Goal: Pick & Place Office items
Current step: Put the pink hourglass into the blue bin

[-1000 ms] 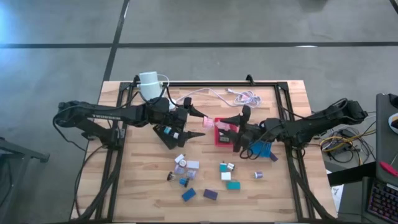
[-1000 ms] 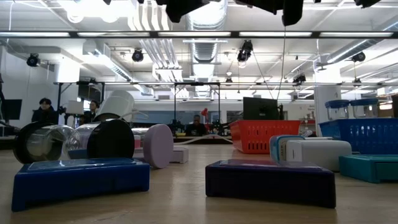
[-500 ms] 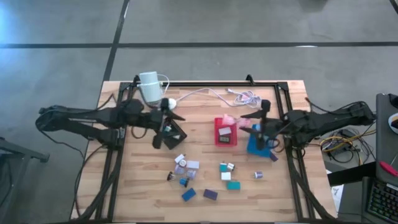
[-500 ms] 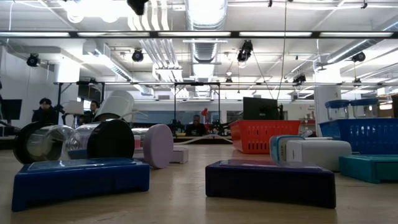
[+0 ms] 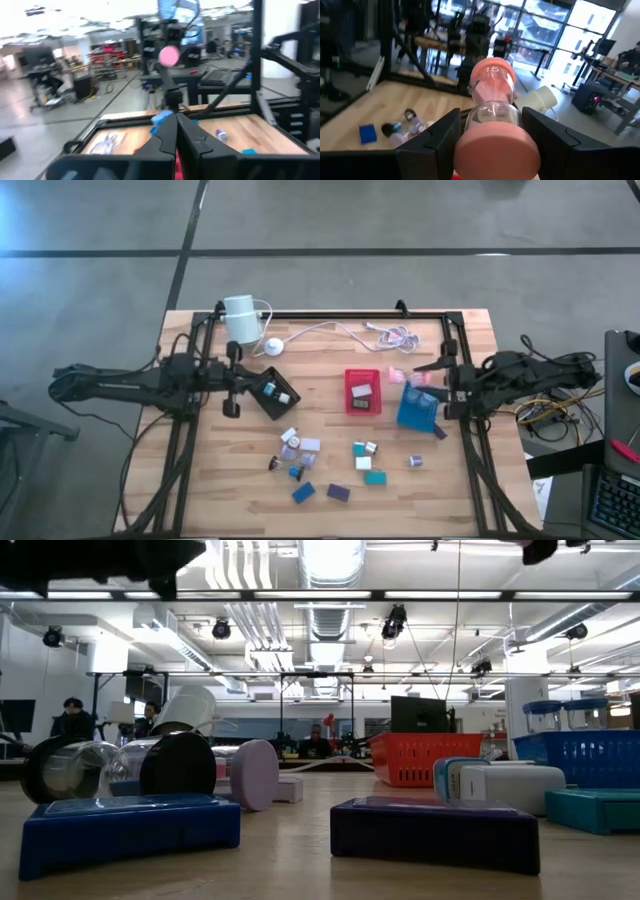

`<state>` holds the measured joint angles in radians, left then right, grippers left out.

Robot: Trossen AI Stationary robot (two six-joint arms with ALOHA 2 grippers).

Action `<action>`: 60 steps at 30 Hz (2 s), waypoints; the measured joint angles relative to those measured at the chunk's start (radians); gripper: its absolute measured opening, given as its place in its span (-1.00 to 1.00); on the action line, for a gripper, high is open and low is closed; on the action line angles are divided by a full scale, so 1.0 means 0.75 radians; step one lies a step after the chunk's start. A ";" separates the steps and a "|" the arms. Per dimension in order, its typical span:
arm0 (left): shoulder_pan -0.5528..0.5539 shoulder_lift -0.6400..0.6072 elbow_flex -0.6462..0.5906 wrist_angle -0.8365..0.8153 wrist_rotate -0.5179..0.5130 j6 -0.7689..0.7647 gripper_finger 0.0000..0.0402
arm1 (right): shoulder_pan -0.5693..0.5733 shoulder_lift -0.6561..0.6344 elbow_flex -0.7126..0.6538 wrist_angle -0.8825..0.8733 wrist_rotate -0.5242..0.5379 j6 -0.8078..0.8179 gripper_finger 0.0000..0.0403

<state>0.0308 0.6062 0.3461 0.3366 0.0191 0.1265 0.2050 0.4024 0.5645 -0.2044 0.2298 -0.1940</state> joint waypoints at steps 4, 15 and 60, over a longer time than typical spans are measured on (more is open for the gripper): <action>0.000 -0.086 -0.097 0.000 -0.032 -0.015 -0.97 | 0.000 -0.130 -0.084 0.002 -0.001 0.077 -0.06; 0.001 -0.159 -0.133 -0.070 -0.200 -0.021 -0.98 | 0.000 -0.399 -0.335 0.027 0.008 0.183 -0.06; 0.001 -0.158 -0.133 -0.070 -0.197 0.015 -0.94 | -0.001 1.157 1.152 -1.824 -0.055 0.670 -0.06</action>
<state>0.0313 0.4877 0.2466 0.2840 -0.1284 0.1377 0.2042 1.2703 1.4281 -1.5721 0.1882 0.3086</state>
